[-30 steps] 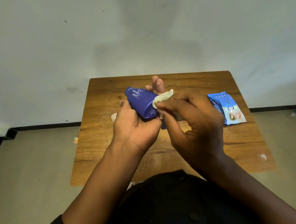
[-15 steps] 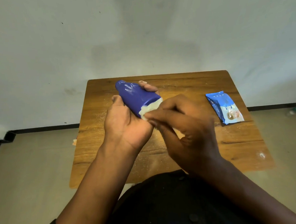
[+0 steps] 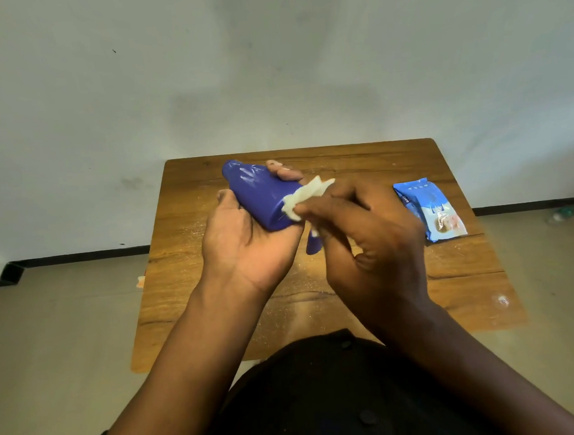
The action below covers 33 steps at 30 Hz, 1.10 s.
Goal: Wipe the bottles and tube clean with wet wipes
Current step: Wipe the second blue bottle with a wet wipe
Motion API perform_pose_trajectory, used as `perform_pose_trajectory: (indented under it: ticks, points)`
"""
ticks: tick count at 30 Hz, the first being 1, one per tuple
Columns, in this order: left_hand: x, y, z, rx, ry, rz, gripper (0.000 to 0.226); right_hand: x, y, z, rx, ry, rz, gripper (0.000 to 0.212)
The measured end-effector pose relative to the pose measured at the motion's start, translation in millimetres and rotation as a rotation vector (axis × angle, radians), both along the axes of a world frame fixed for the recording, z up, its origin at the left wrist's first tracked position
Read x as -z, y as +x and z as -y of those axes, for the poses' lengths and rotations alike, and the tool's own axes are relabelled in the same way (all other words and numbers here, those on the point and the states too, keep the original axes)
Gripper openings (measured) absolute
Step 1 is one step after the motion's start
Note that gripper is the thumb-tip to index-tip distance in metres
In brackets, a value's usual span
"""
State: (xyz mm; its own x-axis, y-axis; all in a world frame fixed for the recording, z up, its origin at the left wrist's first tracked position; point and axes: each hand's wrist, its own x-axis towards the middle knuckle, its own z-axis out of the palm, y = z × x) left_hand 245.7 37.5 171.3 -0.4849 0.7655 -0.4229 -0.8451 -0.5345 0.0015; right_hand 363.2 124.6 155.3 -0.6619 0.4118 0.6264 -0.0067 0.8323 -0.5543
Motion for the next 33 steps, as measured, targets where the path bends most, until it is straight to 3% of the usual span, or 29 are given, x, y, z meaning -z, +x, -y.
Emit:
perform_pose_trajectory:
  ticks: [2, 8, 12, 15, 21, 24, 28, 33]
  points:
    - [-2, 0, 0, -0.001, -0.01, -0.011, 0.056, -1, 0, -1, 0.048, 0.006, -0.008, 0.018]
    - [5, -2, 0, 0.008, 0.035, -0.019, 0.057, 2, 1, 4, -0.143, 0.106, 0.074, 0.021]
    - [4, 0, 2, -0.017, -0.03, -0.201, 0.059, 1, 3, -7, 0.043, -0.058, -0.036, 0.018]
    - [5, 7, 1, -0.015, -0.112, -0.358, 0.066, -4, 2, -15, 0.028, -0.119, -0.095, 0.015]
    - [1, 15, -3, -0.003, -0.296, -0.638, 0.074, -3, 0, 2, -0.216, 0.045, 0.072, 0.019]
    - [5, 23, -6, 0.022, -0.353, -0.737, 0.062, -6, -6, -1, -0.157, 0.097, 0.067, 0.017]
    - [10, 31, -9, 0.038, -0.445, -0.86, 0.056, -16, -19, -11, 0.0, 0.013, -0.013, 0.017]
    - [10, 26, -5, -0.01, -0.475, -0.898, 0.06, -16, -17, -10, -0.067, 0.042, 0.005, 0.018]
